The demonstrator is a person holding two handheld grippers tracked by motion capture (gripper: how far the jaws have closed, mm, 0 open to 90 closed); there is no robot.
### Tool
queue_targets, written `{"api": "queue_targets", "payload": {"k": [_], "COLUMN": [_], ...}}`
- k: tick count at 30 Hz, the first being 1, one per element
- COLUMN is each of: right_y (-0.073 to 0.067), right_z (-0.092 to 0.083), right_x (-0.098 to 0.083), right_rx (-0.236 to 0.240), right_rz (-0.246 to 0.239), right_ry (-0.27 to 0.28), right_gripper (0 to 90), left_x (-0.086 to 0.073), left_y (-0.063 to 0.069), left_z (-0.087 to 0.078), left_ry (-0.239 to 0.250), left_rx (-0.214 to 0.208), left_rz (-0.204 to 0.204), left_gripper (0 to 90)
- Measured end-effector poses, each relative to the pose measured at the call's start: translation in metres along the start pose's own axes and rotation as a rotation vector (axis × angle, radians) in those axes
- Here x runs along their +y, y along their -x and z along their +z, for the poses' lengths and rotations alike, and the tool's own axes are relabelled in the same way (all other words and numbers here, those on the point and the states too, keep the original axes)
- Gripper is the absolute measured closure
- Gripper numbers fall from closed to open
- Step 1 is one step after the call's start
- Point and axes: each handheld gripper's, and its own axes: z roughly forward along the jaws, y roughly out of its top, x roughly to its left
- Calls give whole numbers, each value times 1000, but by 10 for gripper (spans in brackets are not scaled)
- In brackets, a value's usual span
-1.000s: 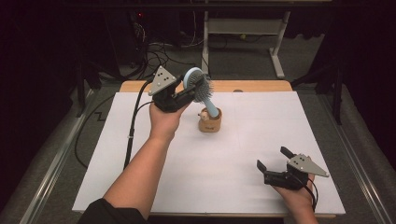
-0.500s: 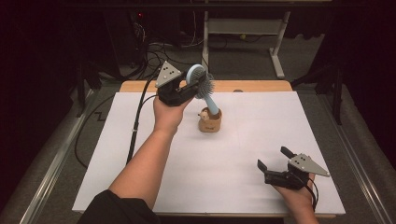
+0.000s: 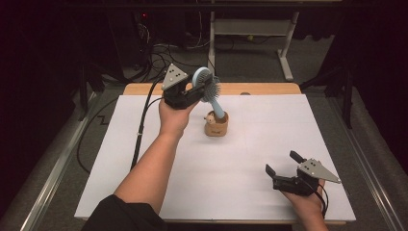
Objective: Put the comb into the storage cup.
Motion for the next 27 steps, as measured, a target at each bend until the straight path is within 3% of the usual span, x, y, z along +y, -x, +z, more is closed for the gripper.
{"api": "queue_targets", "payload": {"k": [27], "right_y": [0], "right_z": [0], "right_x": [0], "right_rx": [6], "right_rz": [1], "right_ry": [5], "right_gripper": [2], "left_x": [-11], "left_y": [1], "left_z": [8], "left_ry": [-30], "left_rx": [5], "left_rz": [-5], "left_gripper": [571]}}
